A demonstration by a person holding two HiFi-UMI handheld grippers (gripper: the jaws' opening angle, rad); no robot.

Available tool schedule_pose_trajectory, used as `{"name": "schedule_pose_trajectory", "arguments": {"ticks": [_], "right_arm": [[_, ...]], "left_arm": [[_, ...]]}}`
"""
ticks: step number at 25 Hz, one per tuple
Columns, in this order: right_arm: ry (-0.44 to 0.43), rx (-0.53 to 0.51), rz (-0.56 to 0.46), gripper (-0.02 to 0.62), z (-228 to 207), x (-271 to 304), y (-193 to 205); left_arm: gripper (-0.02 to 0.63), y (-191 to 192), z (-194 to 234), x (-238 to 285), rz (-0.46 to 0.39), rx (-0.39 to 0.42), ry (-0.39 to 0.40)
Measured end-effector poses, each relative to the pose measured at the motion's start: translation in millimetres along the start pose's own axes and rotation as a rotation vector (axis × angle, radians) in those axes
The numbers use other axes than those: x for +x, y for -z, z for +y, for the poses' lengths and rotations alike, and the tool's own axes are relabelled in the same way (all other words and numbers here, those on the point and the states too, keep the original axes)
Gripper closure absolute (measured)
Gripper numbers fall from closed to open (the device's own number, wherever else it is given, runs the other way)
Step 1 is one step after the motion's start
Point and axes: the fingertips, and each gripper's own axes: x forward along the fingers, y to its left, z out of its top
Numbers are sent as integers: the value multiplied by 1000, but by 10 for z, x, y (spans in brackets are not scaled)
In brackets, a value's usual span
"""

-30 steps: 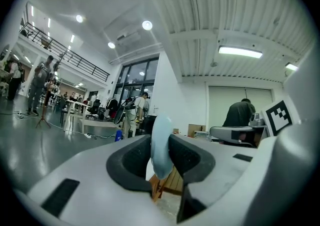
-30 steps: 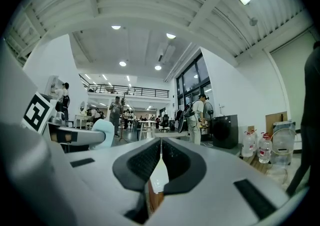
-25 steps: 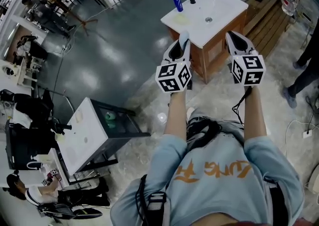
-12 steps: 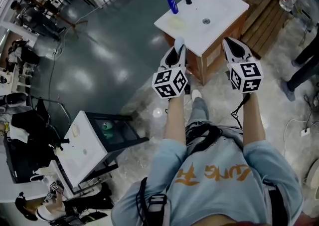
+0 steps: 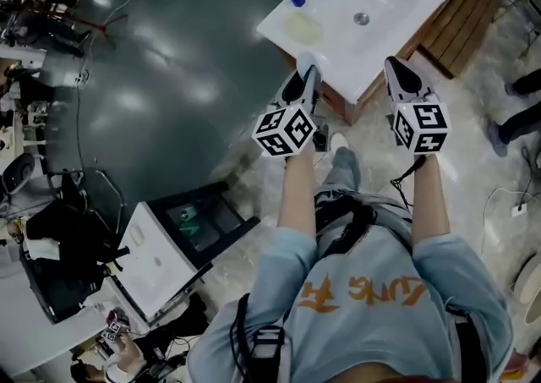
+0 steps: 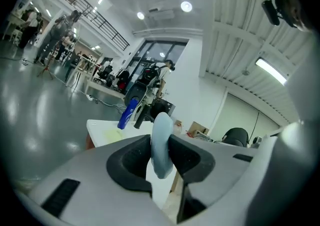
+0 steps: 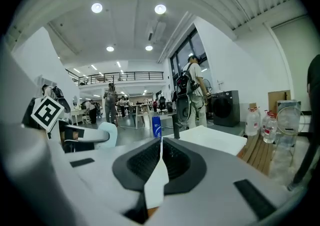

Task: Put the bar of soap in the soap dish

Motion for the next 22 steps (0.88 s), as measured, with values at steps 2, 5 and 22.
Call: {"name": "schedule_pose_trajectory", "arguments": {"ticks": [2,5,22], "right_arm": [[-23,-14,24,563,40,250,15],[-47,-30,67,563,101,609,56],[-34,-110,203,563,49,1707,165]], "left_arm": [[480,-16,176,136,2,-32,-10],[480,-28,437,329,10,-81,-15],[480,-66,1294,1194,92,-245,4]]}}
